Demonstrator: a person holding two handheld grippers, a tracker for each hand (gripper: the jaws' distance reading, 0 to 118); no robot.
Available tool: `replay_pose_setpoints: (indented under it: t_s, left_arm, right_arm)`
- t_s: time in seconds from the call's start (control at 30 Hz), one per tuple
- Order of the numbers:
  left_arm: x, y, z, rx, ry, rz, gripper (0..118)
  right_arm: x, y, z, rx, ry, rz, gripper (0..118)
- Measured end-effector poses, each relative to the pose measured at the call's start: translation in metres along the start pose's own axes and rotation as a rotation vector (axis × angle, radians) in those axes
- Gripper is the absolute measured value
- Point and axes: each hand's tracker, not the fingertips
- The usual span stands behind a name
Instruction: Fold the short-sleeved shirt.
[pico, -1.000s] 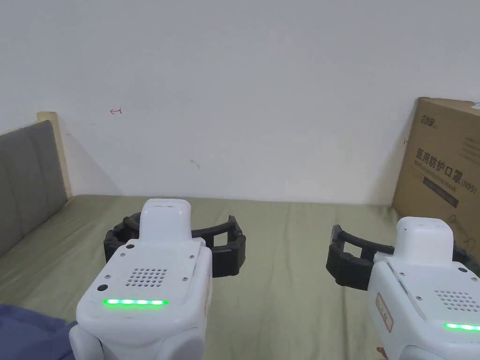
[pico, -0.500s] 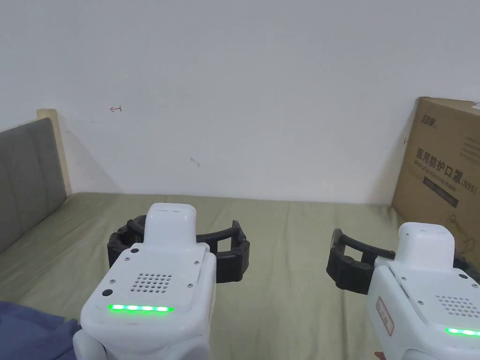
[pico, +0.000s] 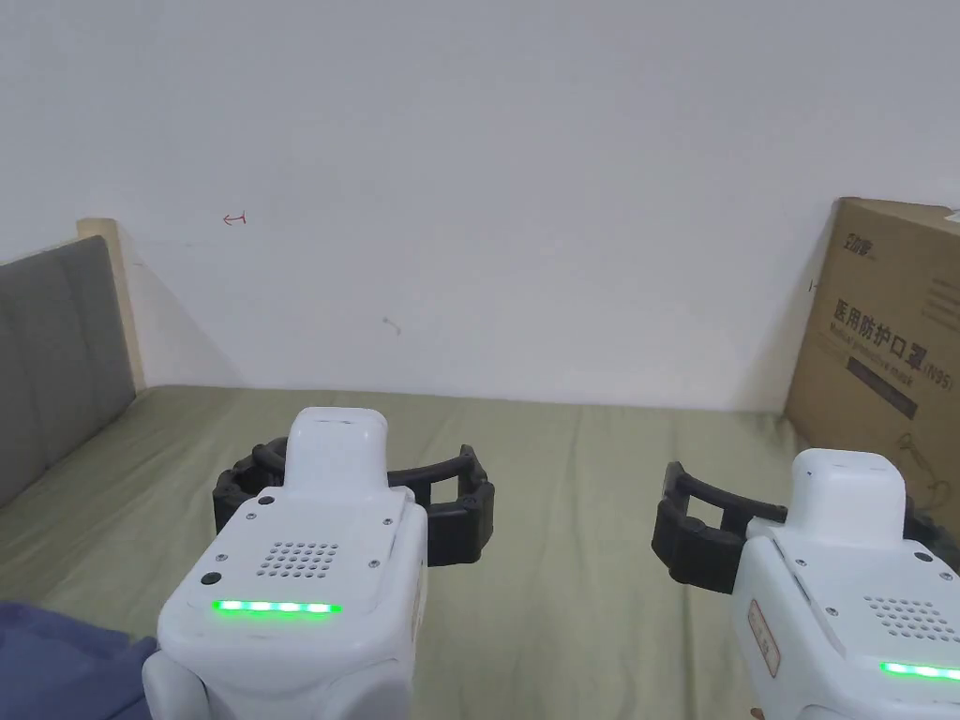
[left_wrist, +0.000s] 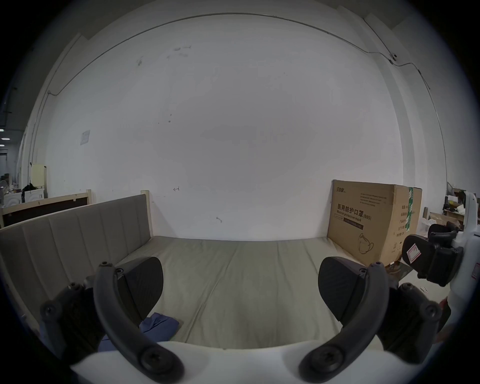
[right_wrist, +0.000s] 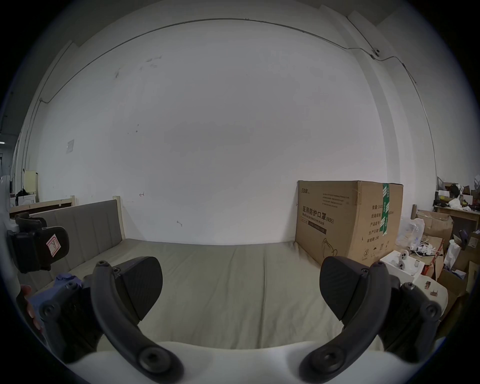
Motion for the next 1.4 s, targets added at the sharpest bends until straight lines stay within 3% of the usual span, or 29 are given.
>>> replay_pose_setpoints:
  t_s: [1.0,1.07,1.1,1.13,1.17,1.2,1.23,1.3,1.4]
  left_arm:
    - [0.004,0.003,0.005,0.026,0.003,-0.054,115]
    - [0.005,0.003,0.005,0.027,0.003,-0.068,109]
    - [0.007,0.003,0.006,0.029,0.002,-0.084,89]
    - [0.009,0.003,0.008,0.033,0.003,-0.106,57]
    - [0.010,0.003,0.008,0.039,0.007,-0.117,16]
    - [0.012,0.003,0.006,0.026,0.021,-0.126,0]
    - [0.013,0.002,0.005,0.000,0.056,-0.131,0]
    - [0.008,-0.001,0.005,-0.019,-0.012,-0.052,0]
    - [0.004,-0.004,0.000,-0.047,-0.010,-0.025,0]
  right_arm:
    - [-0.002,0.000,0.006,0.030,-0.008,0.036,118]
    - [-0.002,-0.001,0.005,0.026,-0.027,0.041,118]
    - [-0.002,-0.002,0.005,0.029,-0.025,0.041,117]
    - [-0.001,-0.003,0.006,0.039,-0.018,0.038,114]
    - [-0.001,-0.005,0.007,0.059,-0.007,0.029,101]
    - [-0.001,-0.007,0.009,0.070,0.010,0.027,46]
    - [0.000,-0.008,0.011,0.073,0.025,0.029,0]
    - [-0.003,-0.008,0.008,0.015,-0.059,0.039,0]
    - [0.006,-0.009,0.006,0.006,0.005,-0.017,0]
